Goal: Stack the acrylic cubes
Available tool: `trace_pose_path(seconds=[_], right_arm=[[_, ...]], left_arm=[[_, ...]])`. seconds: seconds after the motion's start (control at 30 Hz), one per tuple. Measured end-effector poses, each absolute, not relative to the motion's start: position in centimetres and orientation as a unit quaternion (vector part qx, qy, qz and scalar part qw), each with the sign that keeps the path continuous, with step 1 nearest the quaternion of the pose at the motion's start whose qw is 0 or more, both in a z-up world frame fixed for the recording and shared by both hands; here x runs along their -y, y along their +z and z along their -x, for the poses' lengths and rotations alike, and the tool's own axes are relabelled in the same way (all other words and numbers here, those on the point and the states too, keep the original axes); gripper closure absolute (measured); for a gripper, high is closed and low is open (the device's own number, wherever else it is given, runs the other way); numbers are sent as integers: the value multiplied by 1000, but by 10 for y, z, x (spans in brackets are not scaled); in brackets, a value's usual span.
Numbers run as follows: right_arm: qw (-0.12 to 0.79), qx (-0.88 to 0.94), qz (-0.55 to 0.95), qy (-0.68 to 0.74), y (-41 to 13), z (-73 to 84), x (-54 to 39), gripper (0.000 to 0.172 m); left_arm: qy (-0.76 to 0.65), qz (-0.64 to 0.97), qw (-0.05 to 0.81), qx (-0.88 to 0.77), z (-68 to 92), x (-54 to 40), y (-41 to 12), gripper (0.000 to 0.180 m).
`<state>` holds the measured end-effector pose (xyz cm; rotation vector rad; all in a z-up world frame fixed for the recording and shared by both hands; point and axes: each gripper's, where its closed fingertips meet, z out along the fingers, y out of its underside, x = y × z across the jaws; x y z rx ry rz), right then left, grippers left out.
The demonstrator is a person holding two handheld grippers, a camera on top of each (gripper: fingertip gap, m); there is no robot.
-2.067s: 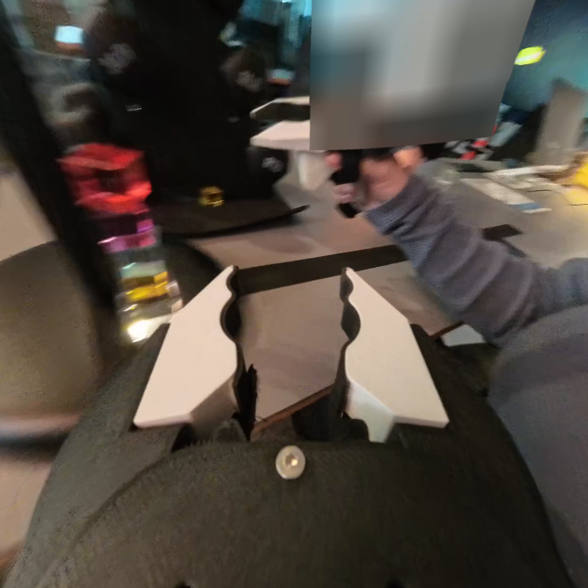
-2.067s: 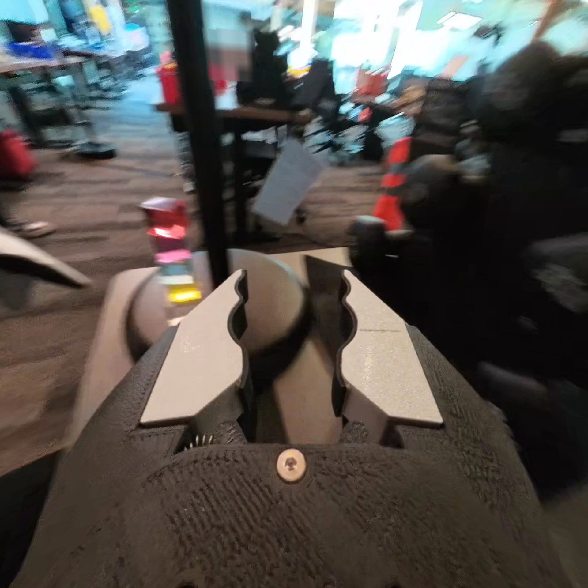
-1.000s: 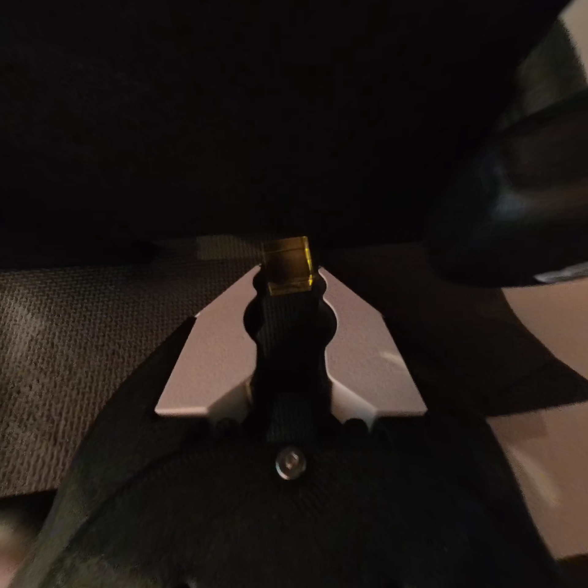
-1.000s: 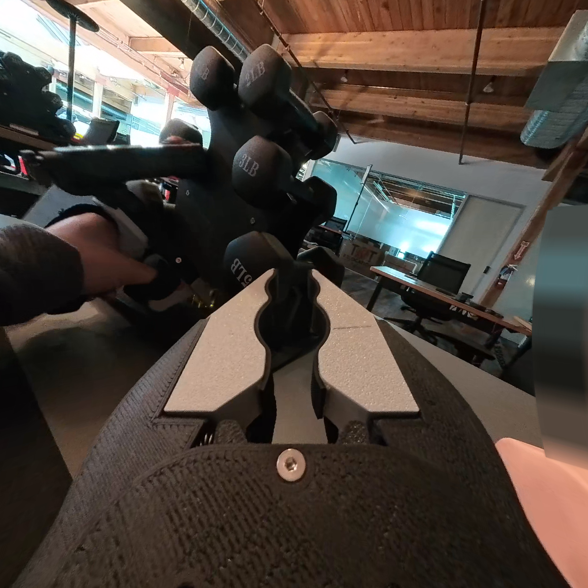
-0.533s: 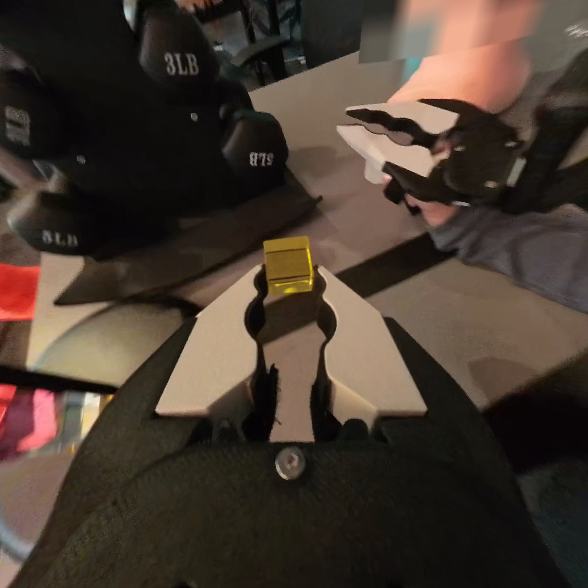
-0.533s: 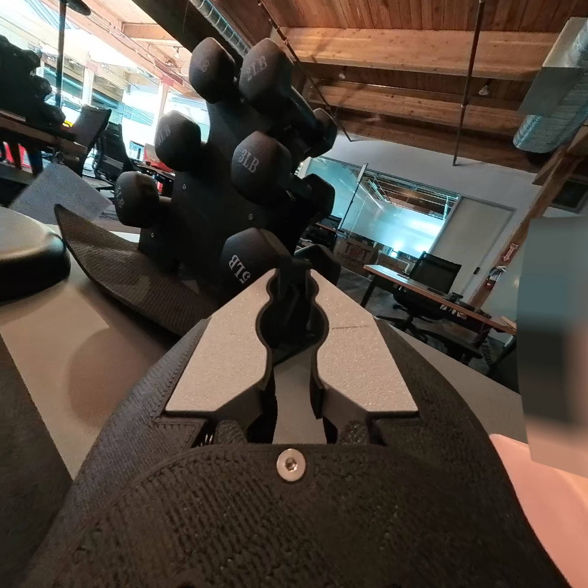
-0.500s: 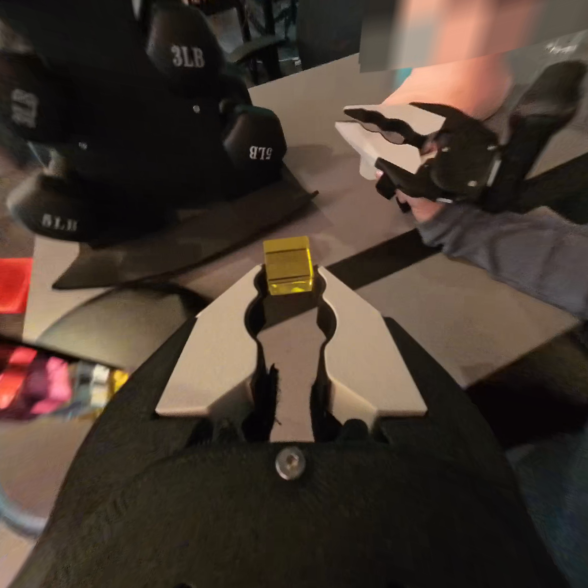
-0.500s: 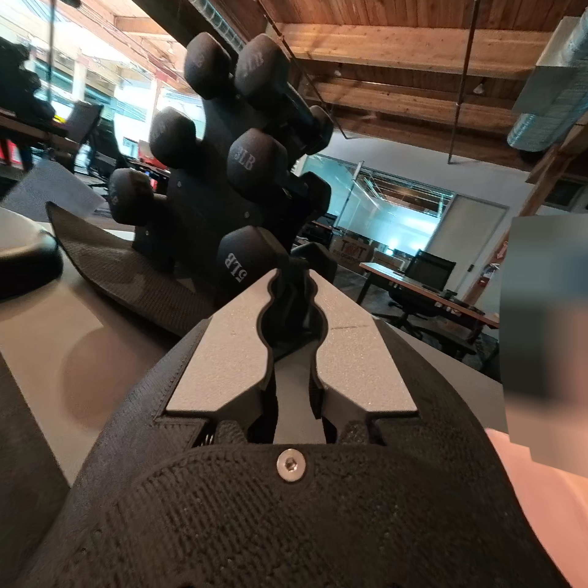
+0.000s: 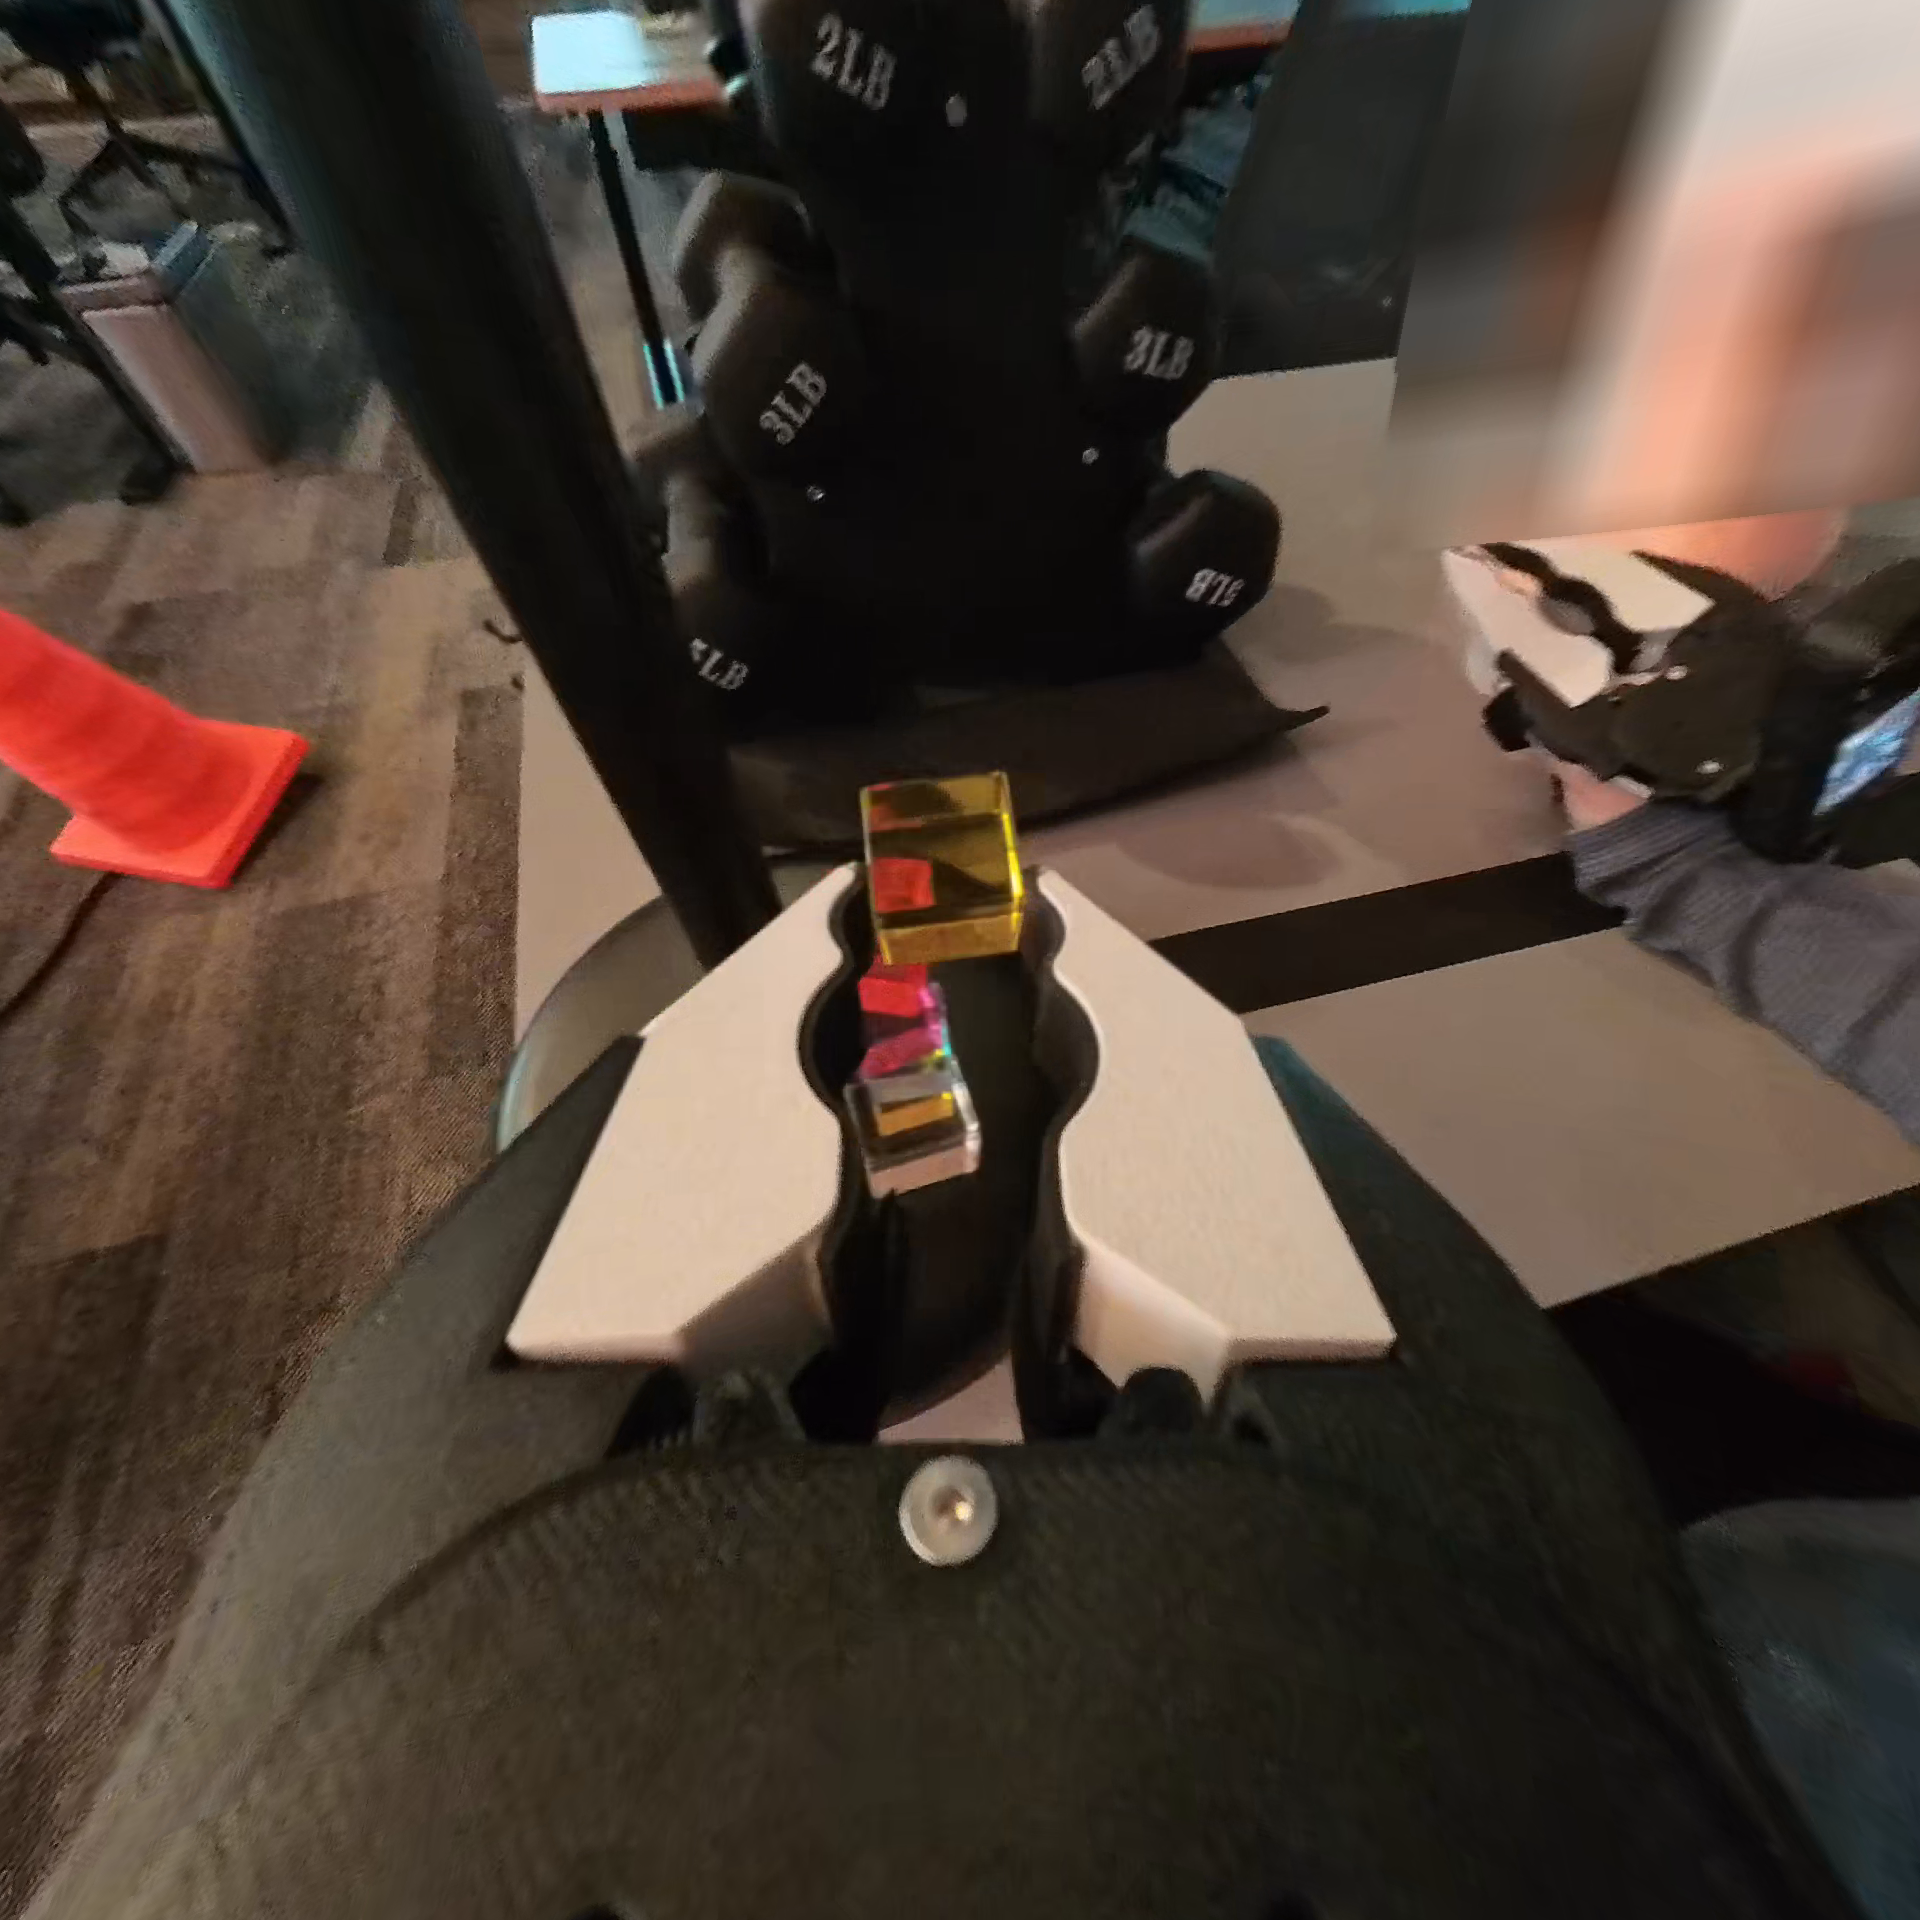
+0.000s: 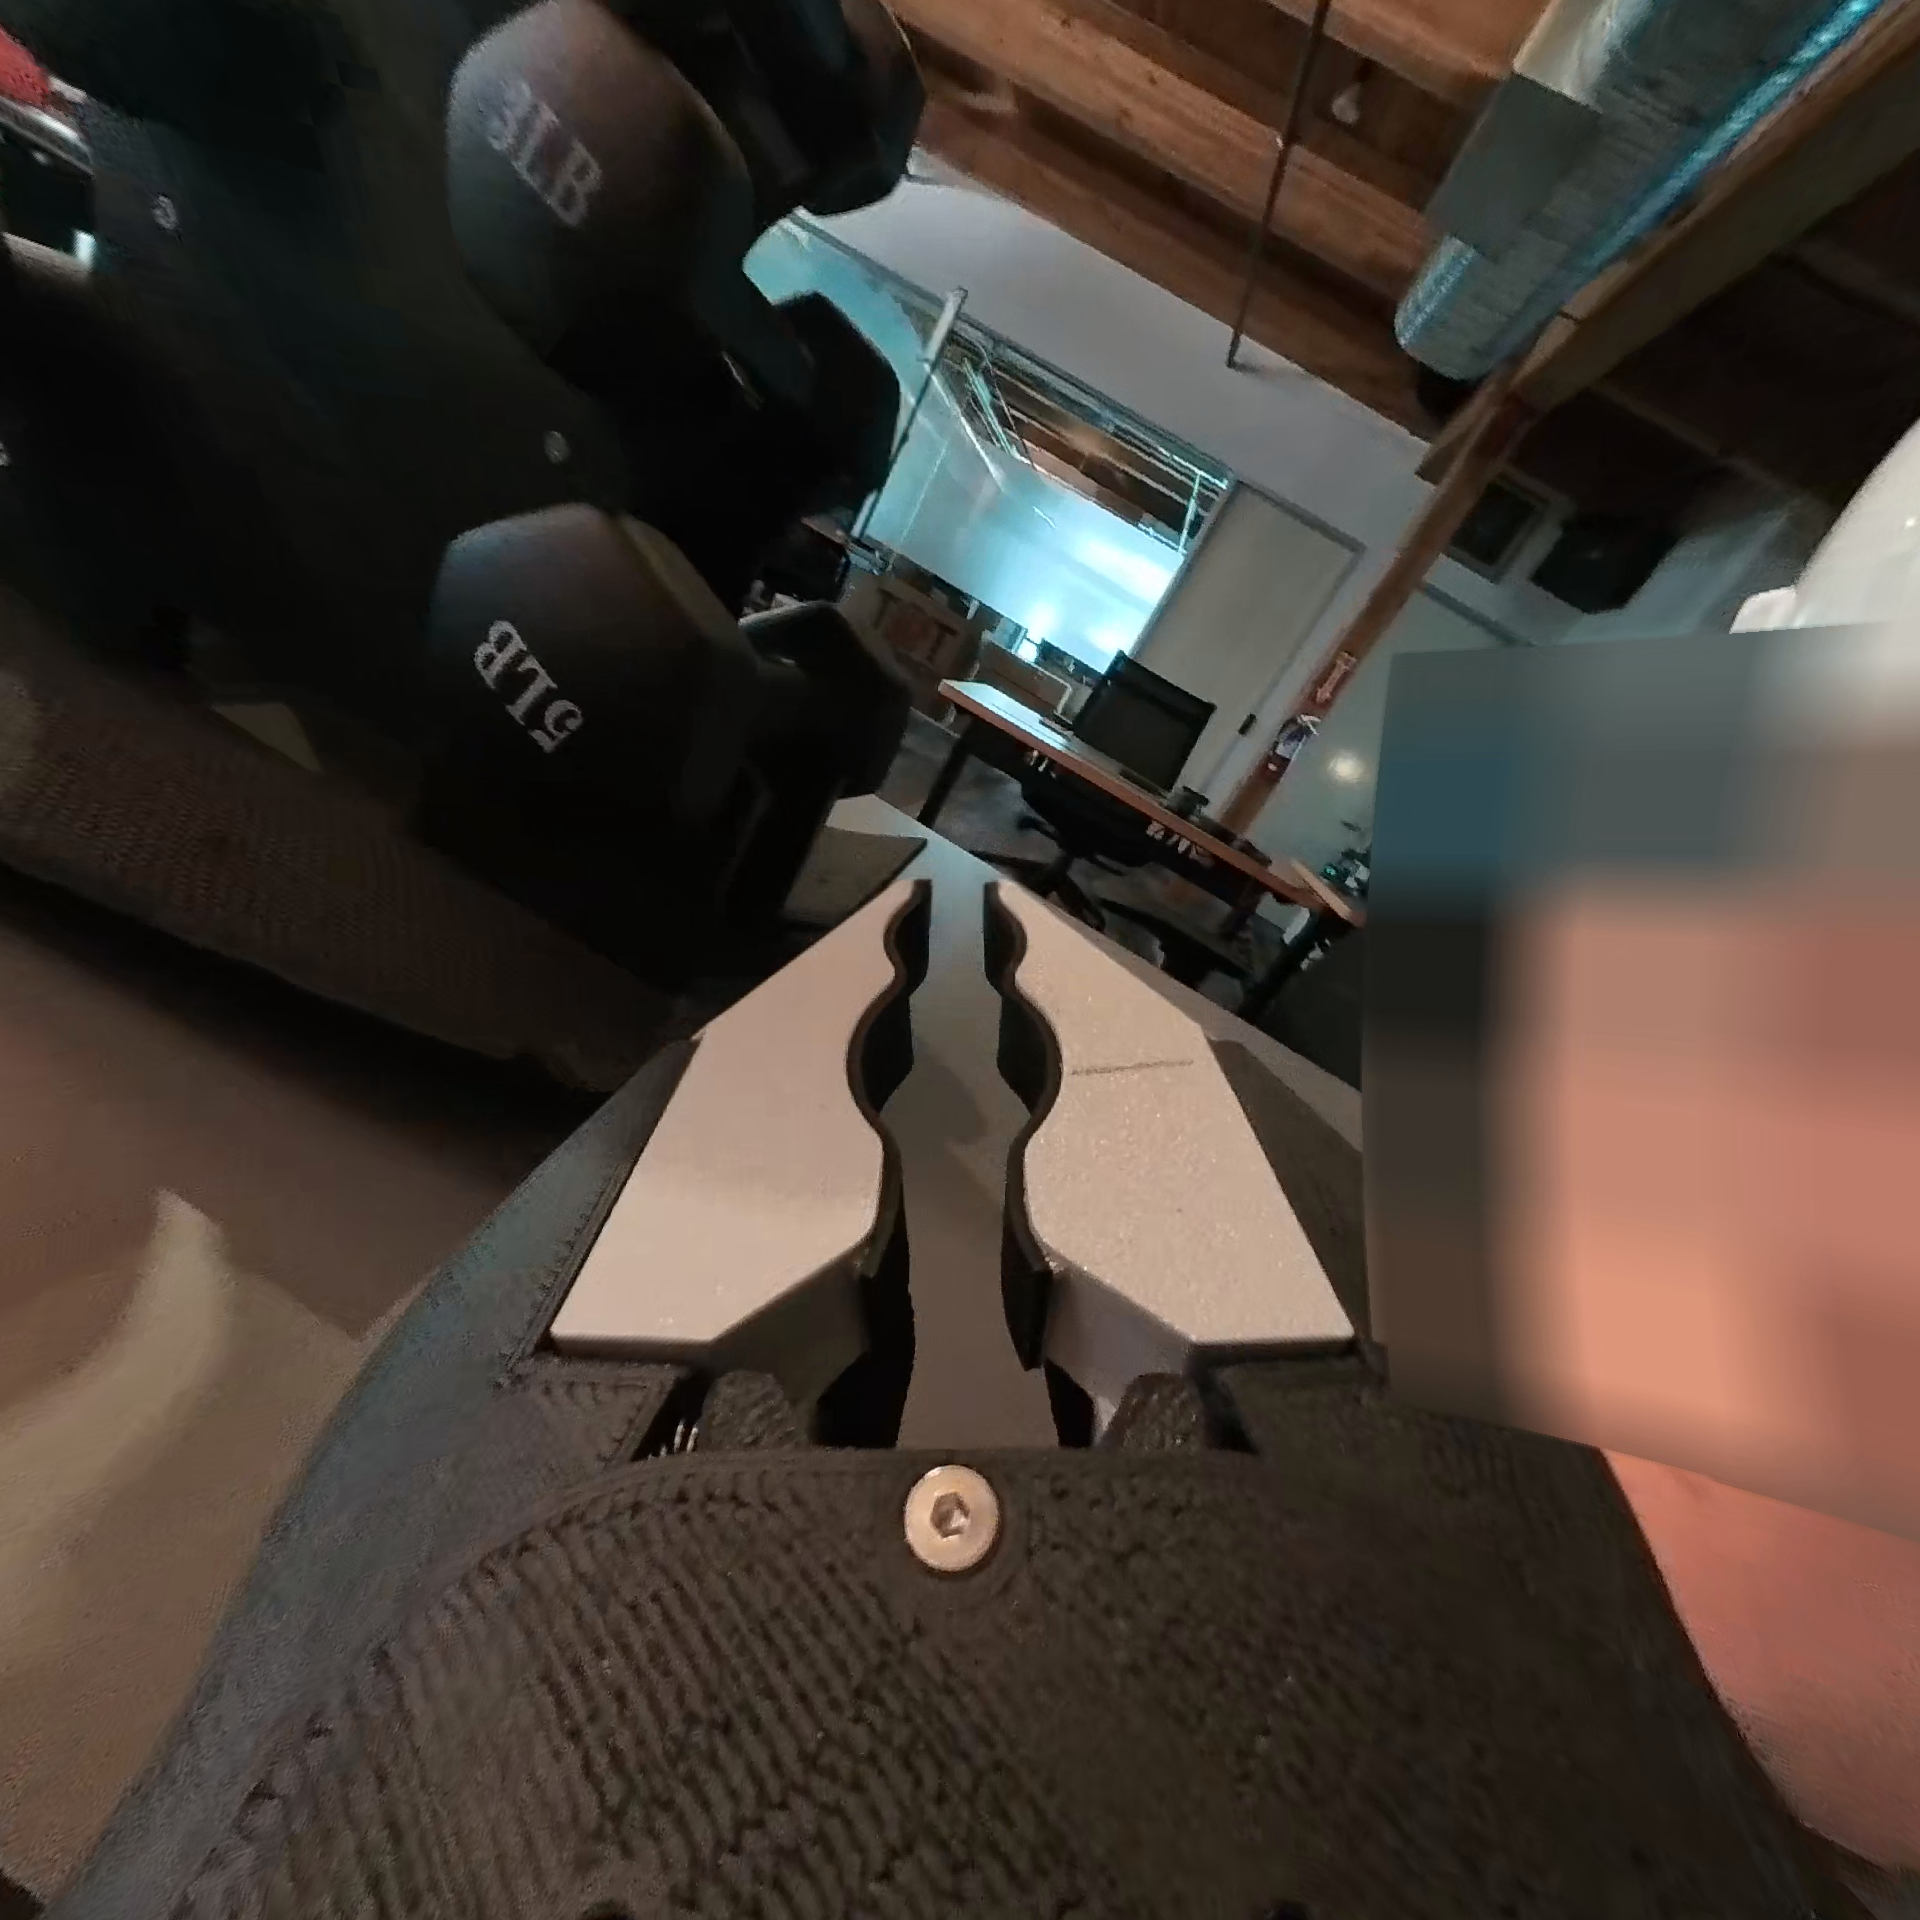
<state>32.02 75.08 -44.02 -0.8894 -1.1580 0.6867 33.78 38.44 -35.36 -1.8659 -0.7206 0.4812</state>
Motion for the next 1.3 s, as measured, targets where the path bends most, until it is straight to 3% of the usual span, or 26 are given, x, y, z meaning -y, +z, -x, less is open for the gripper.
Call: trace_pose_path(seconds=[0.73, 0.97, 1.07, 1.17, 1.3], right_arm=[[678, 535, 396, 312, -446, -317, -747, 164], [690, 527, 367, 334, -433, -326, -734, 157], [672, 531, 329, 397, -419, -334, -682, 162], [595, 585, 270, 481, -425, -341, -577, 172], [496, 675, 158, 522, -442, -368, -426, 172]], left_arm=[[165, 804, 446, 358, -316, -381, -375, 152], [177, 768, 483, 382, -324, -367, -364, 111], [199, 719, 537, 393, -339, -348, -360, 111], [214, 683, 567, 408, -354, -328, -375, 115], [204, 653, 581, 442, -368, -305, -406, 122]])
